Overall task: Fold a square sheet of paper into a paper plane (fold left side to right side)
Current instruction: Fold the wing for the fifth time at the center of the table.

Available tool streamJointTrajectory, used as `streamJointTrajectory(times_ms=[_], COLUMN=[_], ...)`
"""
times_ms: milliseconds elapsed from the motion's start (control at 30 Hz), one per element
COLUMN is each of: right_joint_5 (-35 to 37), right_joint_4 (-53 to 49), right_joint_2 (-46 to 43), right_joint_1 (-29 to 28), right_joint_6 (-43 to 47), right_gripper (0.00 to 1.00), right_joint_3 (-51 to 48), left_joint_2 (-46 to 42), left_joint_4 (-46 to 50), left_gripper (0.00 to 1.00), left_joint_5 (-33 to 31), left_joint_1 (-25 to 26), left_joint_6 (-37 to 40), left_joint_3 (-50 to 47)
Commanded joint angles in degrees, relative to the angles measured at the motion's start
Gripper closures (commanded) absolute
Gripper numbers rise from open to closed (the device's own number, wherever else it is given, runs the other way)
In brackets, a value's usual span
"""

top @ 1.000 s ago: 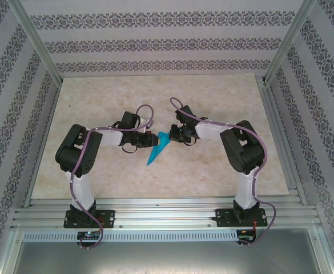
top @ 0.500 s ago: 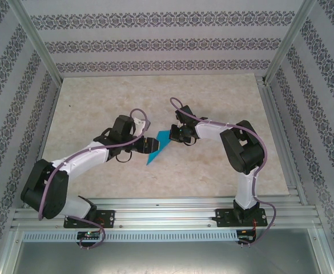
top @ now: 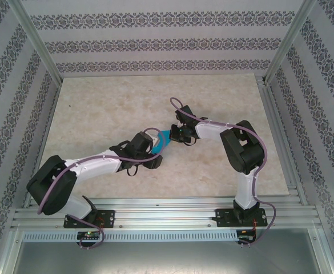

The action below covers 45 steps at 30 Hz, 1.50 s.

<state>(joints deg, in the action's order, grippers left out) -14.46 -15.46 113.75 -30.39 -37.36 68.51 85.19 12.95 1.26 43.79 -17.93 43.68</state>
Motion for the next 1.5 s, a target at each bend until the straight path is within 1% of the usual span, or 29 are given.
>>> streamJointTrajectory(times_ms=[0,100,233,433,600,900,1033,1100,1200,1467], right_joint_5=[1.7,1.5,1.5,1.3,1.2,1.2,1.1,1.1,1.3,1.3], right_joint_4=[-3.0,-3.0,-3.0,-2.8,-2.7,-2.6,-2.6,-2.7,-2.9,-3.0], right_joint_2=[2.8,2.8,2.7,2.7,2.8,2.8,2.7,2.6,2.5,2.6], right_joint_1=[-0.6,-0.5,-0.5,-0.5,-0.5,-0.3,-0.3,-0.2,-0.2,-0.3], right_joint_6=[0.4,0.3,0.4,0.5,0.4,0.5,0.6,0.7,1.0,1.3], right_gripper=[0.98,0.98,0.98,0.98,0.98,0.98,0.98,0.98,0.98,0.98], right_joint_3=[-1.7,-1.8,-1.7,-1.9,-2.1,-2.1,-2.1,-2.2,-2.4,-2.8], left_joint_2=[3.1,5.3,7.4,9.9,11.3,12.2,12.3,12.3,11.9,11.8], left_joint_4=[0.7,0.8,1.2,2.0,1.9,1.3,1.2,0.9,-0.7,-6.0], left_gripper=[0.37,0.4,0.46,0.49,0.54,0.71,0.75,0.77,0.79,0.82], left_joint_5=[-3.6,-4.3,-6.7,-9.4,-9.8,-8.4,-8.8,-7.7,-4.4,8.2], left_joint_1=[1.9,2.0,2.0,2.0,2.0,2.0,1.8,1.3,-0.3,-5.1], left_joint_6=[3.5,4.2,4.6,4.9,4.9,5.0,4.9,4.6,3.7,2.8], left_joint_3=[3.1,4.7,6.2,7.1,8.0,8.2,7.9,7.7,6.7,4.7])
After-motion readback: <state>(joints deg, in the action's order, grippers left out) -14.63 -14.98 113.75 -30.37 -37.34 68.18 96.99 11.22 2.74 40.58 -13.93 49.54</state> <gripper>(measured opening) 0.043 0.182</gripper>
